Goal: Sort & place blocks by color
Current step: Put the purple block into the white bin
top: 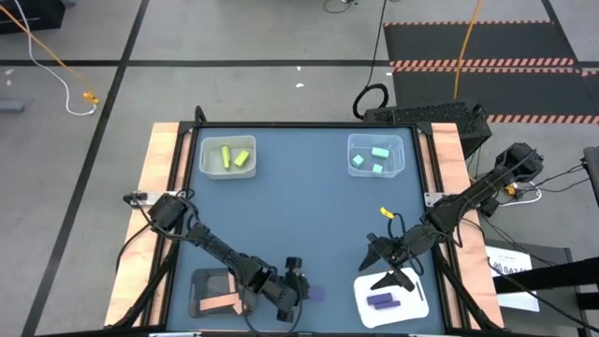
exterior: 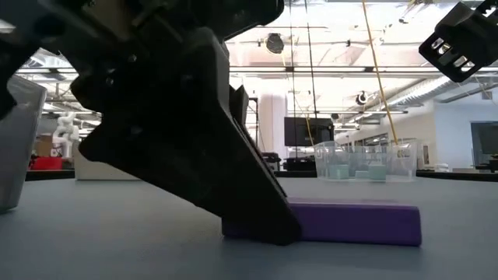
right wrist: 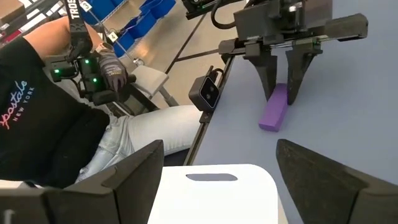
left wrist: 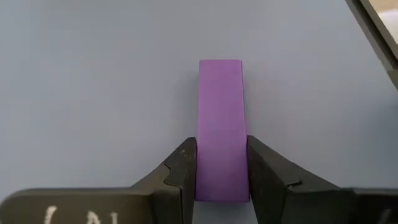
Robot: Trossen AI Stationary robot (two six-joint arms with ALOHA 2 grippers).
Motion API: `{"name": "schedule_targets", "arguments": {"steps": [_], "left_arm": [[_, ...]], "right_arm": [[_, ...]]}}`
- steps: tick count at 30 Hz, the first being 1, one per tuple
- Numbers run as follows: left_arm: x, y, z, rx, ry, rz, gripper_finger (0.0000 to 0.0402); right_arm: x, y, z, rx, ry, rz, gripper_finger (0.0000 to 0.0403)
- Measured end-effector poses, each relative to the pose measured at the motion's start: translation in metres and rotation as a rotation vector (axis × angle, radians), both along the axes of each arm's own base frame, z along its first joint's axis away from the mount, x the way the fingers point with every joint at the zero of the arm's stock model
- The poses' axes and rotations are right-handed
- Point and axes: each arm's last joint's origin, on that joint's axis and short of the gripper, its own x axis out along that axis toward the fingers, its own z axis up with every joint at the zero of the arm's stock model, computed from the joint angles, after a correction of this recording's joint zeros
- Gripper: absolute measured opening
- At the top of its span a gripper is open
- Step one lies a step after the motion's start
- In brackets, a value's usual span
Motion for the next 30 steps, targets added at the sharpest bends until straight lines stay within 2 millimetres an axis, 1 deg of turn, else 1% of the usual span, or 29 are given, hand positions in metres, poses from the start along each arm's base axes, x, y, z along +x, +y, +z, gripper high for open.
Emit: {"name": "schedule_targets", "arguments": {"steps": [3,7,9,11,14,17,20,22,24,27,30], "left_arm": [[0.001,0.001,0.001,0.035,-0.010,-0.062,0.0106],[0.004,0.007,0.017,0.051,-0.039,-0.146,0.0106],[0.002,0.015,0.031,0.113,-0.038,-0.177,0.0106],[0.001,0.024,0.053,0.176,-0.076,-0.156,0.0106],[-0.007,0.044,0.092,0.295,-0.101,-0.057,0.0107],[-0.018,0.067,0.123,0.386,-0.113,0.049,0.0109],[-0.027,0.089,0.160,0.426,-0.191,0.175,0.0108],[-0.033,0.105,0.181,0.428,-0.249,0.293,0.0108],[-0.037,0.119,0.197,0.400,-0.309,0.421,0.0108],[-0.043,0.136,0.214,0.334,-0.389,0.587,0.0108],[-0.043,0.143,0.218,0.322,-0.429,0.683,0.0108]], "right_arm": [[0.000,0.000,0.000,0.000,0.000,0.000,0.0302],[0.000,0.000,0.000,-0.002,-0.003,0.001,0.0302],[0.000,0.000,0.000,-0.002,-0.004,0.002,0.0302],[0.000,0.000,0.001,0.001,-0.007,0.001,0.0302],[0.000,0.000,0.001,0.003,-0.012,0.000,0.0302],[0.001,-0.001,0.002,-0.005,-0.032,-0.035,0.0302],[0.004,-0.004,0.005,-0.061,-0.100,-0.169,0.0302],[0.007,-0.008,0.007,-0.110,-0.159,-0.285,0.0302],[0.010,-0.013,0.010,-0.140,-0.198,-0.407,0.0302],[0.016,-0.022,0.014,-0.125,-0.231,-0.511,0.0302],[0.022,-0.031,0.018,-0.104,-0.262,-0.566,0.0302]]}}
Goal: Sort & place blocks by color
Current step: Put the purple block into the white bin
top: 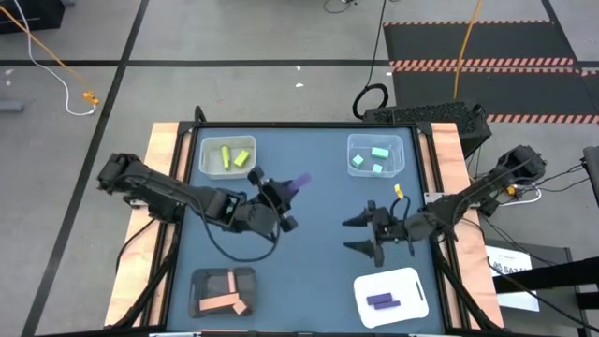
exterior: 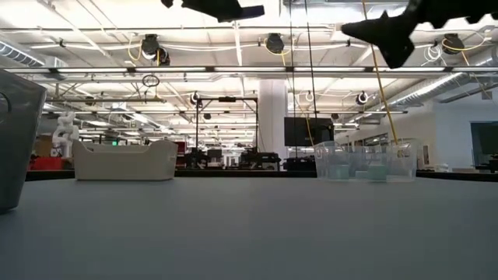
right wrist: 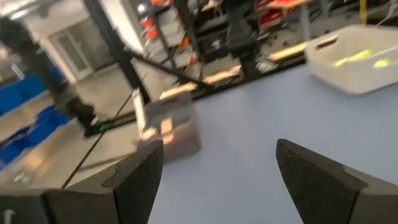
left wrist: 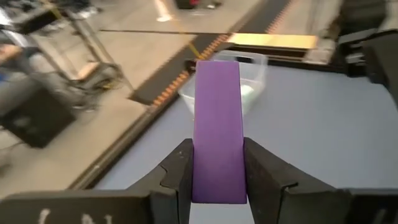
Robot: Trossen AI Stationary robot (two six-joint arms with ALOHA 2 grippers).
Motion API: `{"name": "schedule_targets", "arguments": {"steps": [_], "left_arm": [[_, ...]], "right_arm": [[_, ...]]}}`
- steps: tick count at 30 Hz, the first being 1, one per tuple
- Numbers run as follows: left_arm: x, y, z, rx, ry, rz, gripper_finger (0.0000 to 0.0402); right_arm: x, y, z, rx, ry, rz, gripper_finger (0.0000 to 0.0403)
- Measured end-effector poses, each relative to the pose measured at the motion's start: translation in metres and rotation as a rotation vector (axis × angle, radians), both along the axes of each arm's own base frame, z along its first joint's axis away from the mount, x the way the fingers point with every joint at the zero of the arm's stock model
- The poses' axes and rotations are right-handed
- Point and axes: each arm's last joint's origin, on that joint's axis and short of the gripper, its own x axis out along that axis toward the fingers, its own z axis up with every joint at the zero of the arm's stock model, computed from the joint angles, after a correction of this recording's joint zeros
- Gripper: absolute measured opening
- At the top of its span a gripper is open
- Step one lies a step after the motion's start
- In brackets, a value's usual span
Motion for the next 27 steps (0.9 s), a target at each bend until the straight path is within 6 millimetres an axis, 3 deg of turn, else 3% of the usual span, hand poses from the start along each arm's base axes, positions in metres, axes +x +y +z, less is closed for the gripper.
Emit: {"name": "schedule_targets", "arguments": {"steps": [7,11,18,24,27], "left_arm": [[0.006,0.008,-0.003,0.209,0.035,0.164,0.0108],[0.009,0.010,-0.007,0.205,0.044,0.170,0.0108],[0.029,0.004,-0.035,0.206,0.081,0.145,0.0108],[0.047,0.005,-0.057,0.251,0.126,0.137,0.0111],[0.054,0.007,-0.060,0.257,0.101,0.140,0.0120]], "right_arm": [[0.018,-0.029,0.004,0.031,-0.081,-0.150,0.0302],[0.026,-0.059,0.008,0.142,-0.139,-0.269,0.0302],[0.038,-0.108,0.006,0.326,-0.198,-0.261,0.0302],[0.055,-0.122,0.000,0.406,-0.261,-0.194,0.0302],[0.068,-0.125,-0.006,0.407,-0.228,-0.191,0.0302]]}}
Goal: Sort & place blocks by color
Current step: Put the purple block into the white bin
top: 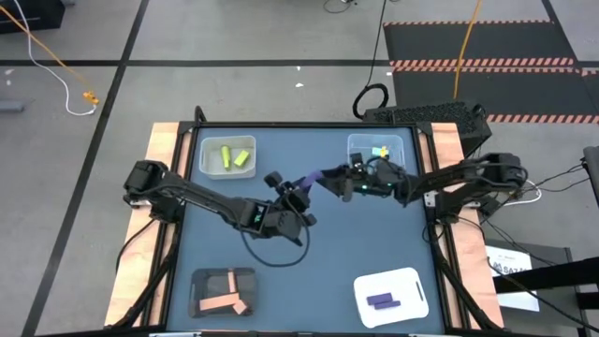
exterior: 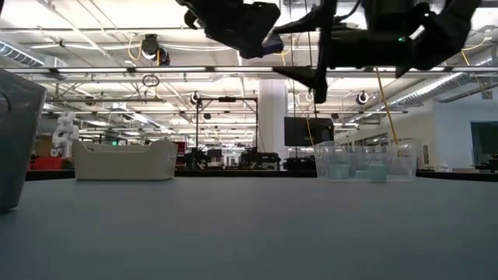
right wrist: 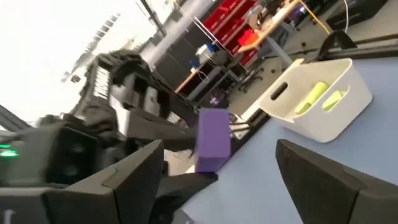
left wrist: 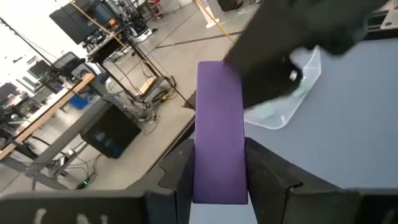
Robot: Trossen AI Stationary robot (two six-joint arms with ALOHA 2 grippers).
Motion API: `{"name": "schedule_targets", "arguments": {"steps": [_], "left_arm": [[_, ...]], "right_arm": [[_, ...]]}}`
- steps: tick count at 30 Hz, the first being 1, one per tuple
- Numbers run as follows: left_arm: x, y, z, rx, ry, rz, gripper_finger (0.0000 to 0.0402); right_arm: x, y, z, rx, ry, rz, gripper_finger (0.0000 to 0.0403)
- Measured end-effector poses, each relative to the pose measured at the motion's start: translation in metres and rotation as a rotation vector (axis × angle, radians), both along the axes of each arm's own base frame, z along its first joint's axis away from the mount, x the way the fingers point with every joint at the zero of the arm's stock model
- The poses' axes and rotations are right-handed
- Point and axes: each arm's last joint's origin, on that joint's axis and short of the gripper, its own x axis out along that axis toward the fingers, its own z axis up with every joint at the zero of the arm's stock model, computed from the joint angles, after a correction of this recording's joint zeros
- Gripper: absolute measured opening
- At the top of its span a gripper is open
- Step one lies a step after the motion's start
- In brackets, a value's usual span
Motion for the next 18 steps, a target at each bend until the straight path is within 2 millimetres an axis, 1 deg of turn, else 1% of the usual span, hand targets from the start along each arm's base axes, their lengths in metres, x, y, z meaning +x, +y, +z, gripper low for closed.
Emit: {"name": "schedule_targets", "arguments": {"steps": [3,5,9,13,18], "left_arm": [[0.002,0.002,0.001,-0.002,-0.006,-0.008,0.0118],[0.002,0.004,0.001,-0.017,-0.011,-0.009,0.0111],[0.003,0.006,0.001,-0.014,-0.006,-0.006,0.0110],[0.001,0.006,-0.001,-0.019,0.006,-0.002,0.0121],[0.002,0.008,0.000,-0.022,-0.006,0.000,0.0116]], "right_arm": [[0.012,-0.001,-0.004,-0.012,0.023,-0.002,0.0302],[0.020,-0.002,-0.001,-0.041,0.012,-0.004,0.0299],[0.026,-0.003,-0.002,-0.074,0.025,-0.007,0.0269],[0.026,-0.004,0.000,-0.078,0.017,-0.010,0.0208],[0.026,-0.004,-0.001,-0.090,0.033,-0.013,0.0100]]}}
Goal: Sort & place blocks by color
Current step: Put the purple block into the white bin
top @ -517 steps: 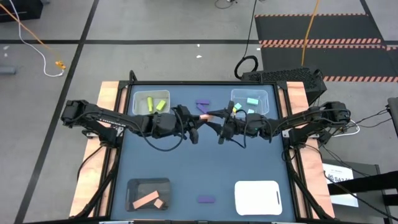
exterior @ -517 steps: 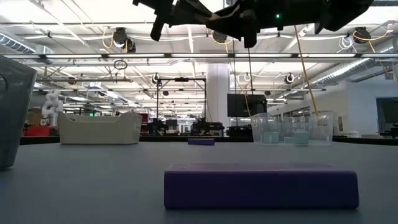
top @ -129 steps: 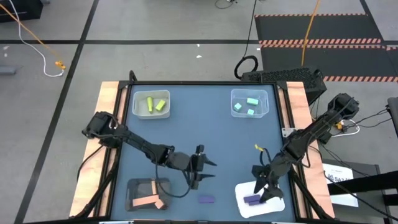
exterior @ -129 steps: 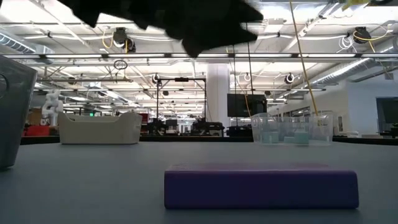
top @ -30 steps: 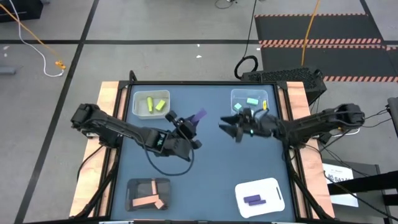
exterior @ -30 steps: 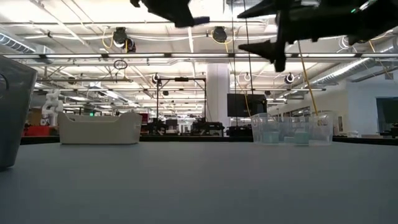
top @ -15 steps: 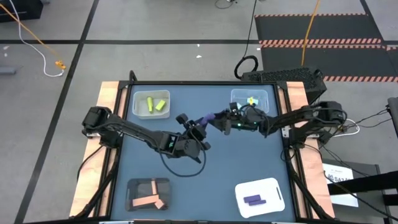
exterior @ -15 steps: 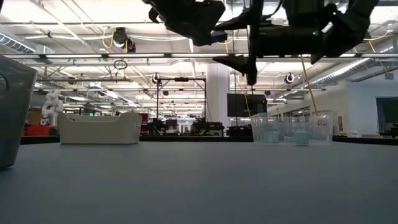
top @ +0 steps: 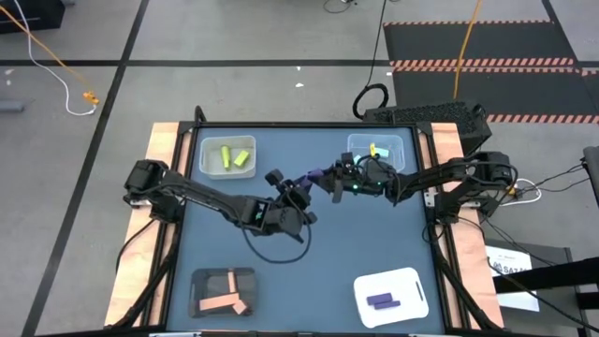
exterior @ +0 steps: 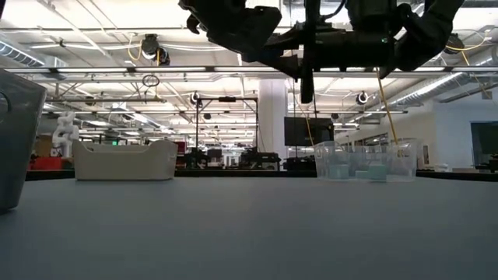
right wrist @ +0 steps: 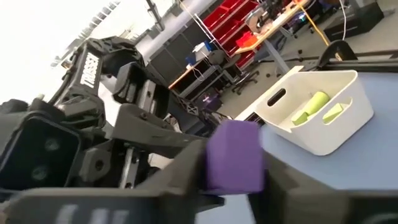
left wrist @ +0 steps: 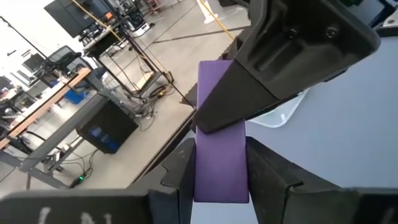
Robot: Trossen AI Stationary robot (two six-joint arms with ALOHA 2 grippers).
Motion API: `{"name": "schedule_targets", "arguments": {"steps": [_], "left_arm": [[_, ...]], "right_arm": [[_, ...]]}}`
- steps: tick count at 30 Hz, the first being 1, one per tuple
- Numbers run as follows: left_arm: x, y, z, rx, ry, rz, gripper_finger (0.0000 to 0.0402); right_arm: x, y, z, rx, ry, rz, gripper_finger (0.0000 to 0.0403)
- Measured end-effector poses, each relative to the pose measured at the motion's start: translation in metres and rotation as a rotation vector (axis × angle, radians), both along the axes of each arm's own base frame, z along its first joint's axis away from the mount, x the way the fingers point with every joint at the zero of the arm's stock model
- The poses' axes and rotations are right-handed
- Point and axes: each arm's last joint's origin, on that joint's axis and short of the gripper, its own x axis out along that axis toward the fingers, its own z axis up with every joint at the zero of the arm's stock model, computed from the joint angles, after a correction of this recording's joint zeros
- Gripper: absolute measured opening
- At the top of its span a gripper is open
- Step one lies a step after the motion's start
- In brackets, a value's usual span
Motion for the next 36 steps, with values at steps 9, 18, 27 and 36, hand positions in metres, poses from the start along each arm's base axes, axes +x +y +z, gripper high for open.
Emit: {"name": "schedule_targets", "arguments": {"steps": [9,18,27,36], "left_arm": [[0.002,0.005,0.000,-0.050,-0.071,0.035,0.0159],[-0.003,-0.001,0.006,-0.040,-0.068,0.018,0.0206],[-0.036,-0.013,0.044,-0.093,-0.122,-0.012,0.0209],[-0.065,-0.015,0.075,-0.073,-0.113,-0.057,0.0209]], "right_arm": [[-0.001,-0.002,0.000,-0.104,0.025,-0.013,0.0038],[-0.020,-0.011,0.011,-0.274,0.199,-0.053,0.0038],[-0.057,-0.004,0.037,-0.306,0.300,0.039,0.0037],[-0.085,0.024,0.065,-0.273,0.154,0.395,0.0037]]}}
